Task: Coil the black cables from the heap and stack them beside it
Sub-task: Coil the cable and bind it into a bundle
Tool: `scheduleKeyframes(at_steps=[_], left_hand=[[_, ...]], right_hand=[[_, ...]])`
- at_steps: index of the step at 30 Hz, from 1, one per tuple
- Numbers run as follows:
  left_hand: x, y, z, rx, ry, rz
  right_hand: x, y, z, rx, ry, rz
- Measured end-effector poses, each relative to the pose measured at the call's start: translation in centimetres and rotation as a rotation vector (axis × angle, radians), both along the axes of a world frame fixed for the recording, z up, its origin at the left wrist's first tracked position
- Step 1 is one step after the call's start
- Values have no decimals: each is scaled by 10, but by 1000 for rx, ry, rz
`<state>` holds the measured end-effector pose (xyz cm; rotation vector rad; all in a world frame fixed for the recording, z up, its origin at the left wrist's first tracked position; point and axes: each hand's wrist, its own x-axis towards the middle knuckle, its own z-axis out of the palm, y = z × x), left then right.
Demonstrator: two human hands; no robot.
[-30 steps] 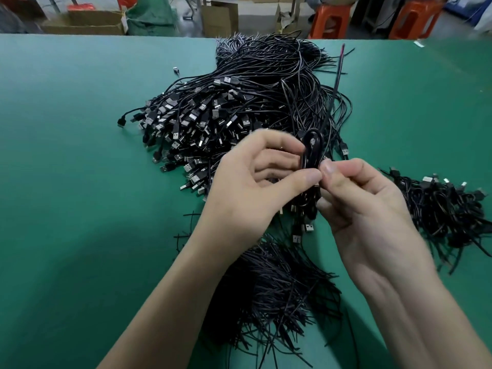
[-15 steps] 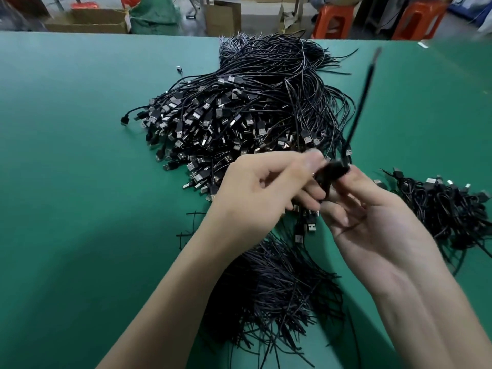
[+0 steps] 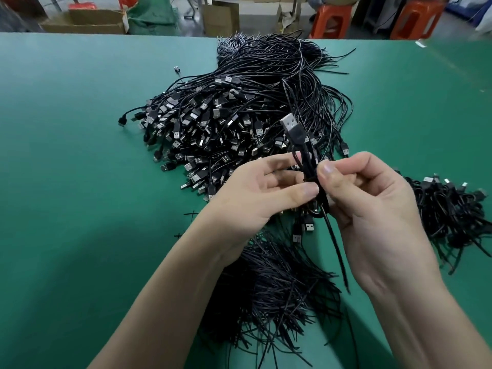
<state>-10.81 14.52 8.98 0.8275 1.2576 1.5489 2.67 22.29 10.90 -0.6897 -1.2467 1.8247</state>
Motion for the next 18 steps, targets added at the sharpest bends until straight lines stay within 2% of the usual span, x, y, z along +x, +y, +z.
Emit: scheduleKeyframes(at_steps=[3,7,9,13,18], left_hand=[[0,-2,3,91,228,72],[5,1,-1,148,608,259],[10,2,-3,178,704,287],[13,0,-1,177,559,179],[5,-1,1,107,337,131]], right_hand=[[1,2,1,13,-33,19],[-2,8,-1,-230,39,94],[-4,10,-2,-340,84,109],[-4,13,-4,-415,95,44],[-1,10,-5,-216,-50,3]])
